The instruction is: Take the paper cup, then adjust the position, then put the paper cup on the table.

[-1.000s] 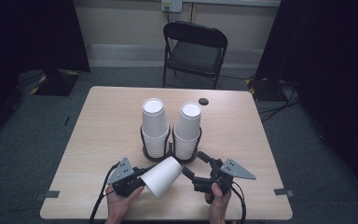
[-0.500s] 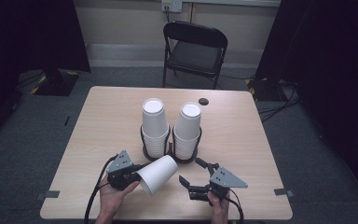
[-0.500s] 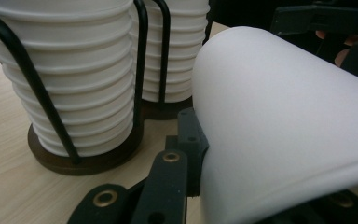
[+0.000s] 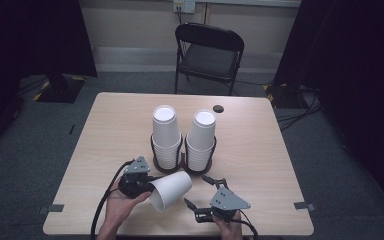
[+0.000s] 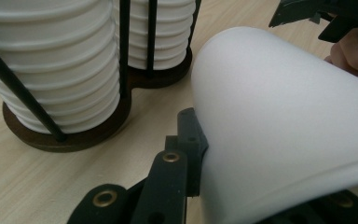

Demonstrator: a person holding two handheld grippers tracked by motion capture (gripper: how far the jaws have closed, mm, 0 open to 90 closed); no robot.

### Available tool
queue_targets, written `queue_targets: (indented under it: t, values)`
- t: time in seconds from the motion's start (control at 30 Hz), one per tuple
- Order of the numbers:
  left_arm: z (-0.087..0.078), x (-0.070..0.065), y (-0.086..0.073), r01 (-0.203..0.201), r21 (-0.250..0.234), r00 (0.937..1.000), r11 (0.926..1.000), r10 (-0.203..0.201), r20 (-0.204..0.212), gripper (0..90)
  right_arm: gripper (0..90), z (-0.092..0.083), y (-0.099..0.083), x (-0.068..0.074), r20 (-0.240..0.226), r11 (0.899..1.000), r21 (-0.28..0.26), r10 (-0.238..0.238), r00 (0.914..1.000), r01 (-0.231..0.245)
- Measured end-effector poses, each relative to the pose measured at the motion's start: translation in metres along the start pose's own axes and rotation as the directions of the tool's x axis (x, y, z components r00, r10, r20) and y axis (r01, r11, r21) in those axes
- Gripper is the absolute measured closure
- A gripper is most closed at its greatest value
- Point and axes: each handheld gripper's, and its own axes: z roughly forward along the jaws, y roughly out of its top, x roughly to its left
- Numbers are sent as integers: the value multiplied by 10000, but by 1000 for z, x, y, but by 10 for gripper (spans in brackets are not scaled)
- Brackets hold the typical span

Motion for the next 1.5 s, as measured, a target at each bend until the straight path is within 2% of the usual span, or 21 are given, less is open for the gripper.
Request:
queue_targets:
  t: [0.17,0.27,0.33,0.37,0.43,0.47,0.5,0.57,0.63,0.67,0.77,0.83,0.9,1.03,1.1,1.17,1.2,1.27,1.3,1.43,1.5]
  values:
    - [1,-2,8,-22,571,9999,9984,14,145,866,122,5,-2,8,146,9923,649,-1070,9941,1059]
    - [2,-3,10,-53,791,9999,9969,40,166,866,122,7,-3,12,68,9854,798,-1513,9885,1503]
    - [3,-3,11,-38,936,9997,9956,14,254,866,121,8,-3,13,90,9839,829,-1593,9872,1581]
    - [5,-4,12,-24,1151,9995,9933,-14,325,866,121,10,-3,16,246,9772,1023,-1892,9816,1858]
    - [6,-4,12,-90,1311,9994,9913,45,345,865,117,12,-3,18,315,9723,1125,-2096,9773,2049]
    - [6,-4,12,-90,1311,9994,9913,45,345,866,117,12,-3,18,315,9723,1125,-2096,9773,2049]
    - [7,-4,12,-24,1361,9991,9907,-35,431,865,116,15,-3,21,276,9640,1274,-2387,9707,2334]
    - [7,-4,13,-5,1367,9990,9906,-57,449,866,115,16,-3,22,285,9608,1340,-2484,9682,2426]
    - [7,-4,15,11,1438,9986,9896,-86,516,866,115,19,-3,26,319,9480,1554,-2859,9577,2778]
    - [7,-4,15,11,1438,9986,9896,-86,516,866,115,19,-3,26,319,9480,1554,-2859,9577,2778]
    - [10,-5,18,-9,1558,9979,9878,-92,641,866,111,23,-2,31,649,9330,1710,-3313,9413,3166]
    - [10,-6,19,16,1562,9977,9877,-122,673,866,119,26,-1,34,900,9167,1760,-3778,9215,3587]
    - [12,-5,21,-95,1810,9969,9834,-48,782,866,116,29,0,35,903,9112,1884,-3876,9174,3665]
    - [16,-6,25,-242,2119,9959,9770,51,903,865,120,34,0,40,962,8849,1931,-4470,8893,4239]
    - [18,-6,26,-236,2301,9959,9729,27,908,864,124,36,-1,43,973,8773,1961,-4618,8816,4380]
    - [20,-5,28,-251,2515,9955,9675,13,944,864,124,38,0,46,942,8600,2068,-4922,8654,4666]
    - [20,-5,28,-251,2515,9955,9675,13,944,864,124,38,0,46,942,8600,2068,-4922,8654,4666]
    - [23,-4,28,-113,2486,9945,9686,-150,1038,864,126,40,1,48,1072,8506,1994,-5124,8520,4865]
    - [23,-4,29,-122,2544,9944,9670,-149,1046,865,129,40,2,50,1013,8473,2074,-5158,8507,4890]
    - [27,-3,30,-57,2626,9931,9649,-253,1145,865,129,45,7,57,950,8261,1971,-5520,8284,5279]
    - [28,-4,30,-35,2643,9931,9644,-275,1138,865,128,46,8,58,953,8239,1961,-5557,8259,5317]
